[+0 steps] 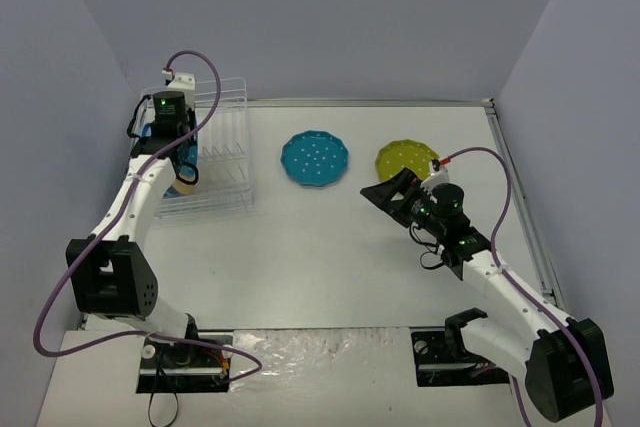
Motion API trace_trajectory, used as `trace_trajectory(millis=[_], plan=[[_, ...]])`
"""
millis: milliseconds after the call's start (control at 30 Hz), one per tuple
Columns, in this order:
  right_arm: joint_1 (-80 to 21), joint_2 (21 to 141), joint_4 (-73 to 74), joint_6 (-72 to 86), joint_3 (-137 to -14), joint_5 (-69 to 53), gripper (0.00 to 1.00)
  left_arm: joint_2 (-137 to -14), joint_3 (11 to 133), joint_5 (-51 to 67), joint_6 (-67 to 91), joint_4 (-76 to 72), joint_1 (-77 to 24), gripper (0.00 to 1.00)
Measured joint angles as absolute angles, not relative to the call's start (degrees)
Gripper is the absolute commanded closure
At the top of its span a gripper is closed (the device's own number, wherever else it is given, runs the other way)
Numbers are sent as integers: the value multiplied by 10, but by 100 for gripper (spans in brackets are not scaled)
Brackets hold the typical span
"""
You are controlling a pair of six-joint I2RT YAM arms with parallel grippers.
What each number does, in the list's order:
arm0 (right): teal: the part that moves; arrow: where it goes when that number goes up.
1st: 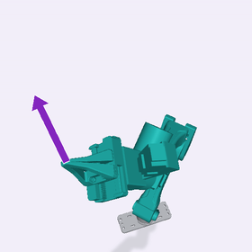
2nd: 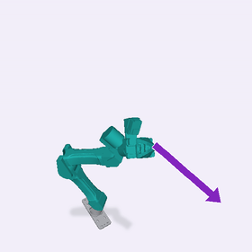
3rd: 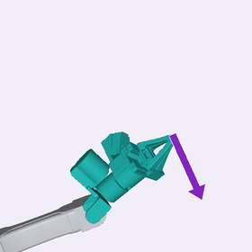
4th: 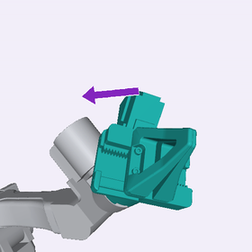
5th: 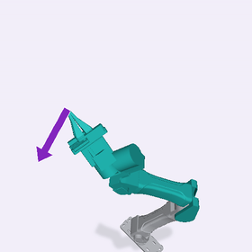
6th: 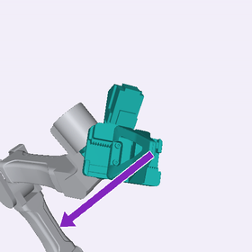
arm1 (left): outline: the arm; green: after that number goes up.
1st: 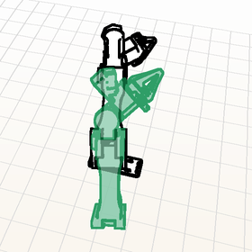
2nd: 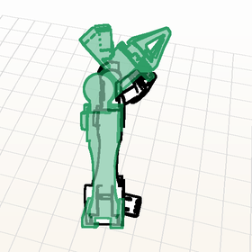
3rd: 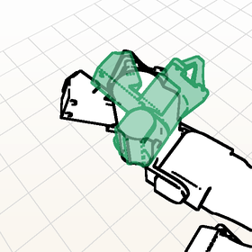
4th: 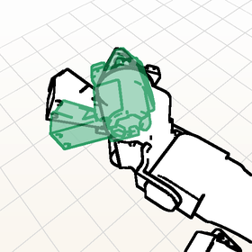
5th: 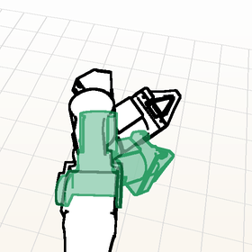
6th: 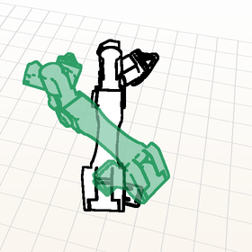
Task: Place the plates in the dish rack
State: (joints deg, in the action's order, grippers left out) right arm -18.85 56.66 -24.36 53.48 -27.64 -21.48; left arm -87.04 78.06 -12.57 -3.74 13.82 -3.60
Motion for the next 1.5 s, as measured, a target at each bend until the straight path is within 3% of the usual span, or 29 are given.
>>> trace_trajectory(millis=[1500], plan=[[-188, 576, -273, 544, -259, -220, 16, -936, 781, -172, -23, 144, -44, 100]])
